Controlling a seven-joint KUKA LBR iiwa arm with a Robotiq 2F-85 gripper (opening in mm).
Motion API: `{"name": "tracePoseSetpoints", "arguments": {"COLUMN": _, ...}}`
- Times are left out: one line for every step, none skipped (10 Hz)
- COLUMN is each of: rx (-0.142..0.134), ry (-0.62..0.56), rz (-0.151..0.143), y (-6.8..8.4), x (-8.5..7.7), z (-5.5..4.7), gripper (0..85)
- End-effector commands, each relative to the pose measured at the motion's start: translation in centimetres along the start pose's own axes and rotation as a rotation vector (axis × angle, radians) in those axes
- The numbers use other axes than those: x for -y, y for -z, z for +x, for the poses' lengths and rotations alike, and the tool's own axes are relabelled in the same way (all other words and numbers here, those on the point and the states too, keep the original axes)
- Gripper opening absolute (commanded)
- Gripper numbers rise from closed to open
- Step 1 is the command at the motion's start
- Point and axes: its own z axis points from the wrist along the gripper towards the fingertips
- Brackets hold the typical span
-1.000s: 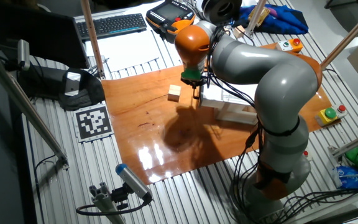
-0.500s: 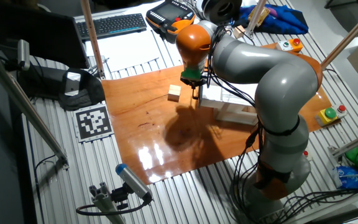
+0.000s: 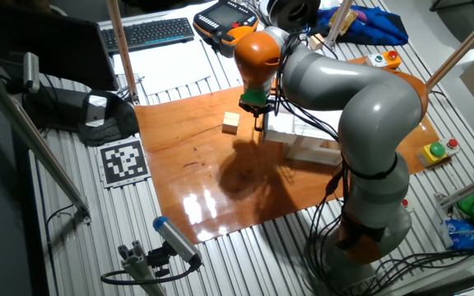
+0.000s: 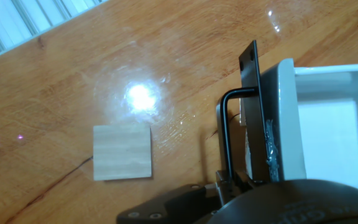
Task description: Put things in the drawer
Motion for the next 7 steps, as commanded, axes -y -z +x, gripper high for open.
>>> {"name": "tracePoseSetpoints", "arguments": {"rx": 0.011, "ry": 0.008, "rz": 0.011, "y": -0.01, "x": 0.00, "z": 0.02, "gripper": 0.0}}
{"name": "tracePoseSetpoints", "arguments": {"rx": 0.011, "ry": 0.011, "rz": 0.015, "y": -0.02, "x": -0.02, "z": 0.03, "gripper": 0.0}}
{"name": "tracePoseSetpoints", "arguments": {"rx": 0.013, "ry": 0.016, "rz": 0.019, "y": -0.02, "x": -0.03, "z": 0.04, "gripper": 0.0}}
{"name": "tracePoseSetpoints", "arguments": {"rx": 0.009, "ry": 0.017, "rz": 0.018, "y": 0.00, "x": -0.04, "z": 0.05, "gripper": 0.0}}
{"name": "tracePoseSetpoints", "arguments": {"rx": 0.005, "ry": 0.017, "rz": 0.013, "y": -0.01, "x": -0.07, "z": 0.07, "gripper": 0.0}}
{"name": "tracePoseSetpoints", "arguments": {"rx": -0.001, "ry": 0.017, "rz": 0.011, "y": -0.01, "x": -0.10, "z": 0.08, "gripper": 0.0}}
{"name": "tracePoseSetpoints", "arguments": {"rx": -0.006, "ry": 0.013, "rz": 0.007, "y": 0.01, "x": -0.12, "z": 0.09, "gripper": 0.0}}
